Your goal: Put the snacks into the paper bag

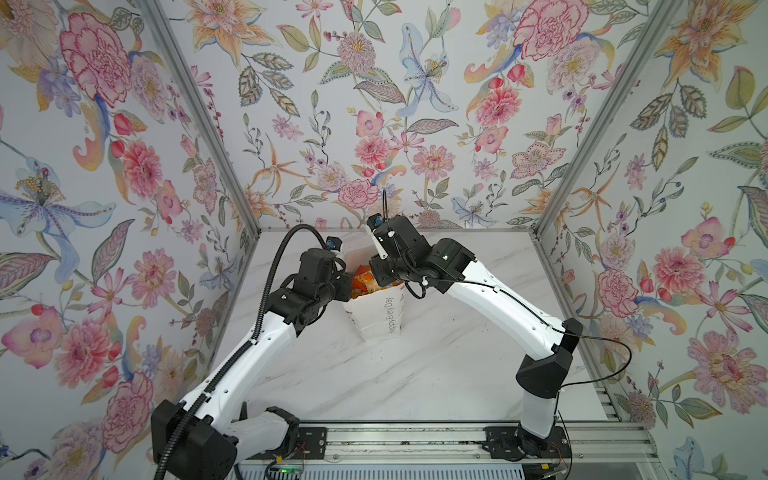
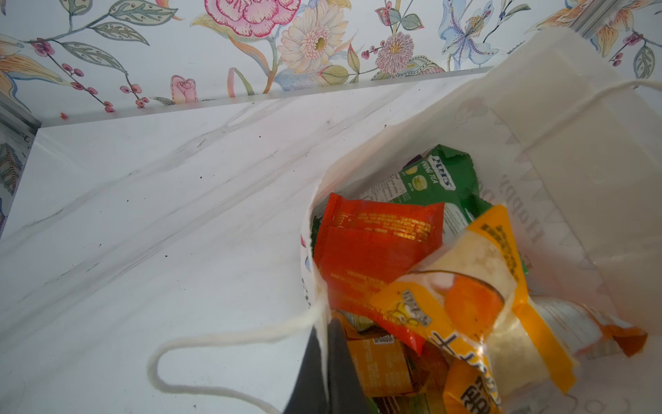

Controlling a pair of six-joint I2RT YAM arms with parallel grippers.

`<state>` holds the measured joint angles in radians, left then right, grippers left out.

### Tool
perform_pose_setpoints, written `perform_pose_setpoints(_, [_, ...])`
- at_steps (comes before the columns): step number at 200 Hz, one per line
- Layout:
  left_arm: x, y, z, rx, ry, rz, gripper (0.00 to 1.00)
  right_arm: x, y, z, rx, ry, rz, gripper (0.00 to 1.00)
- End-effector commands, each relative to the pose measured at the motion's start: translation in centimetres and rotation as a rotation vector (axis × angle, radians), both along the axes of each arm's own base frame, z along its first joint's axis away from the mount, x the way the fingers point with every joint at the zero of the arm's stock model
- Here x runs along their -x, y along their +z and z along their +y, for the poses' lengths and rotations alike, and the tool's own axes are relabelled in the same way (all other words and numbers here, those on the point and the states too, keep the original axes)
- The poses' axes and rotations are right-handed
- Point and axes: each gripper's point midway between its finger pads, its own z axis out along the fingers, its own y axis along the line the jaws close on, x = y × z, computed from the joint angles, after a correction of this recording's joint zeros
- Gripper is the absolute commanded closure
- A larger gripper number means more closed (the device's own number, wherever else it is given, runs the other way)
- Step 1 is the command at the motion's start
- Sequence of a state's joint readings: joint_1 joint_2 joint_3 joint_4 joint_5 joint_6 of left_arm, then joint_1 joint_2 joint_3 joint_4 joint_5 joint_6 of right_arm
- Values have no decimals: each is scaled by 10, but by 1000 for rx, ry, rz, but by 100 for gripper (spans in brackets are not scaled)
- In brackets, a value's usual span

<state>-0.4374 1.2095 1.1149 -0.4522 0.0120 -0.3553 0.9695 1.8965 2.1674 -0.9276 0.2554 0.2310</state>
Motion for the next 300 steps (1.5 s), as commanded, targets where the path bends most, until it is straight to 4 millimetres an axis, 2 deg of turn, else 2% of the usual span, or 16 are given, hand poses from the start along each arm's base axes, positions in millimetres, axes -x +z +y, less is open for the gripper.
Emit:
perform_pose_setpoints(1, [-8, 31, 10, 26, 46, -117, 100, 3, 6, -3, 7, -5, -14, 68])
perform_pose_setpoints(55, [-10, 31, 8, 31, 38, -112, 100, 4, 12, -3, -5, -9, -24, 61])
perform_pose_setpoints(101, [-11, 28, 7, 32, 35, -104, 100, 0, 18, -21, 8, -77, -53, 54])
perform_pose_setpoints(124, [-11, 27, 6, 32, 34, -99, 100, -6, 20, -42, 33, -158, -62, 51])
perform_pose_setpoints(161, [-11, 26, 6, 33, 32, -96, 100, -19, 1, -85, 71, -309, -42, 45])
perform_pose_setpoints(204, [-9, 29, 6, 37, 30, -104, 100, -32, -18, -113, 77, -374, 19, 37])
perform_pose_setpoints(220, [-8, 28, 6, 39, 27, -102, 100, -33, -31, -110, 68, -346, 74, 32])
perform_pose_setpoints(237, [-9, 31, 6, 44, 28, -109, 100, -34, -42, -100, 52, -309, 129, 32])
perform_pose_setpoints(279, [-9, 35, 5, 61, 31, -113, 100, -36, -51, -81, 22, -256, 186, 37])
perform_pose_setpoints(300, [-10, 39, 3, 63, 36, -112, 100, -36, -49, -70, -15, -224, 198, 37])
